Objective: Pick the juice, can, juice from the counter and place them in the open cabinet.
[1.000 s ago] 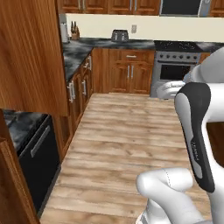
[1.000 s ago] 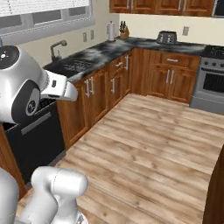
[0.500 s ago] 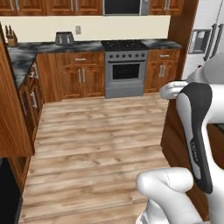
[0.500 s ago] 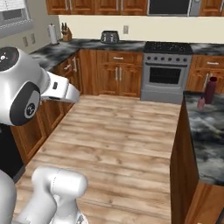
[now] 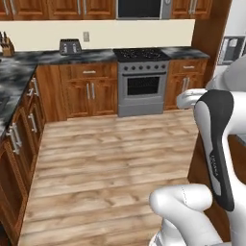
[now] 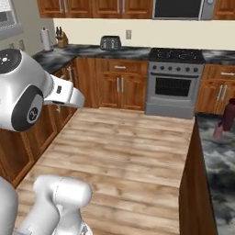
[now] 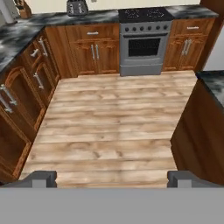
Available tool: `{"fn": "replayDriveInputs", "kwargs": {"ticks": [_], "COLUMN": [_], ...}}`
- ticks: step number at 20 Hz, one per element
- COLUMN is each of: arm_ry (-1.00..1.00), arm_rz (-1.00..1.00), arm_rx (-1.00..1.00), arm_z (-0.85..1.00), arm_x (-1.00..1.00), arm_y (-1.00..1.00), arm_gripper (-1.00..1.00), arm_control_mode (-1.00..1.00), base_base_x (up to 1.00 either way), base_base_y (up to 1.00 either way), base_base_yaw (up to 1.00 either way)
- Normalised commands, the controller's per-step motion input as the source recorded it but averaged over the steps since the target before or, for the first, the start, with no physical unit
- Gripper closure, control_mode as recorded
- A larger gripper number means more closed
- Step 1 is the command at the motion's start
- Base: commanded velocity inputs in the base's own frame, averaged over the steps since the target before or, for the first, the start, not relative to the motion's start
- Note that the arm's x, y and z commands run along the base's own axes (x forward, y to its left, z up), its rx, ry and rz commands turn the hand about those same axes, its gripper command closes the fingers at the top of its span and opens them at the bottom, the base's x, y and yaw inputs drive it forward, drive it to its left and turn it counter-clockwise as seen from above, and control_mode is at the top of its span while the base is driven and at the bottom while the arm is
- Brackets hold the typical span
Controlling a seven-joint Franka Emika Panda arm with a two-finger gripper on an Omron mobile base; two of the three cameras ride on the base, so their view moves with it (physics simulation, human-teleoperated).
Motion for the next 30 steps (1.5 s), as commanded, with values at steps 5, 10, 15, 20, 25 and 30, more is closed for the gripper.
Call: {"fn": "replayDriveInputs", "kwargs": {"ticks": [5, 10, 15, 20, 25, 30], "arm_ry": [0.00, 0.00, 0.00, 0.00, 0.00, 0.00], "arm_rz": [0.00, 0.00, 0.00, 0.00, 0.00, 0.00], "arm_rx": [0.00, 0.00, 0.00, 0.00, 0.00, 0.00], "arm_z": [0.00, 0.00, 0.00, 0.00, 0.00, 0.00], "arm_x": [0.00, 0.00, 0.00, 0.00, 0.00, 0.00], "arm_y": [0.00, 0.00, 0.00, 0.00, 0.00, 0.00], "arm_gripper": [-1.00, -1.00, -1.00, -1.00, -1.00, -1.00], "arm_control_mode": [1.00, 1.00, 1.00, 1.00, 1.00, 1.00], "base_base_x": [0.90, 0.91, 0.77, 0.36, 0.26, 0.29], "base_base_y": [0.00, 0.00, 0.00, 0.04, 0.06, 0.10], "base_base_yaw": [0.00, 0.00, -0.17, -0.66, -0.77, -0.75]}}
